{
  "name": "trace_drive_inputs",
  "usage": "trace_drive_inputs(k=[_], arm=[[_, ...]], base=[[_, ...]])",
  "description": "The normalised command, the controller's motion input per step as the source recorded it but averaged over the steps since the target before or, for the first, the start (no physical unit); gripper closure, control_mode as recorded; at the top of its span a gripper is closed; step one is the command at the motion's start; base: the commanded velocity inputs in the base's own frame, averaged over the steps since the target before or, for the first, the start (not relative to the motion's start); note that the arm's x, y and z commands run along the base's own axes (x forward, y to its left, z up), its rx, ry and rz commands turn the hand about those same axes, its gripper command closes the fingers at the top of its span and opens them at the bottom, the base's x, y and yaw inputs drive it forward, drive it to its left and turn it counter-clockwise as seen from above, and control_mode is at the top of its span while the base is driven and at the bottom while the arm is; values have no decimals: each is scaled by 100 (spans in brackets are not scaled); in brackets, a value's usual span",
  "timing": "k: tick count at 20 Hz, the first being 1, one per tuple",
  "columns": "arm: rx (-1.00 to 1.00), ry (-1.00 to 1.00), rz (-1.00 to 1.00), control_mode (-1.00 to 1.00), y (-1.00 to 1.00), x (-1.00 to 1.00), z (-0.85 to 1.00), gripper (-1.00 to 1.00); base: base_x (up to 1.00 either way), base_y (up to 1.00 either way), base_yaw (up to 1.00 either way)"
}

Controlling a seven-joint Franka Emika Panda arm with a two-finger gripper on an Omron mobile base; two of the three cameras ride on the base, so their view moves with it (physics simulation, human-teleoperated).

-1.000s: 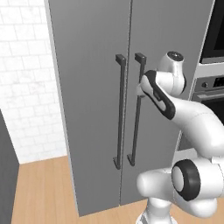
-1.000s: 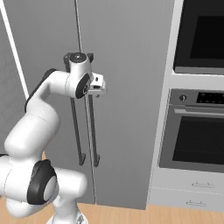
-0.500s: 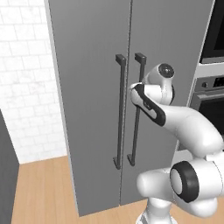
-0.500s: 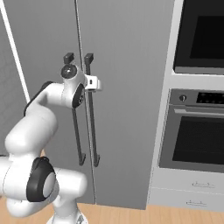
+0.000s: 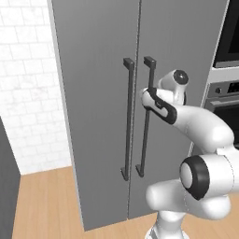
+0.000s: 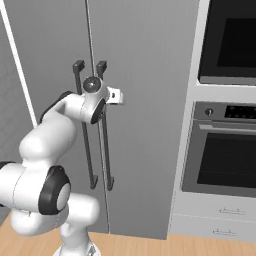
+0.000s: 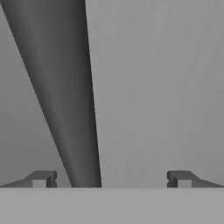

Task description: Take the strawberry from the fridge and place it on top of the pancake, located on the dining counter.

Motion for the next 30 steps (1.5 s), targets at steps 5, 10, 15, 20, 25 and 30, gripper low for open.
trace_drive_inputs(k=[5,10,15,20,25,30], arm=[[0,-2,0,-100,0,31,0,-100],[0,0,0,-100,0,34,0,100],[0,0,0,-100,-7,4,0,100],[2,0,-6,-100,-53,-41,0,100],[7,0,-8,-100,-78,-72,0,100],[10,0,-5,-100,-98,-81,0,100]], base=[[0,0,0],[0,0,0],[0,0,0],[0,0,0],[0,0,0],[0,0,0]])
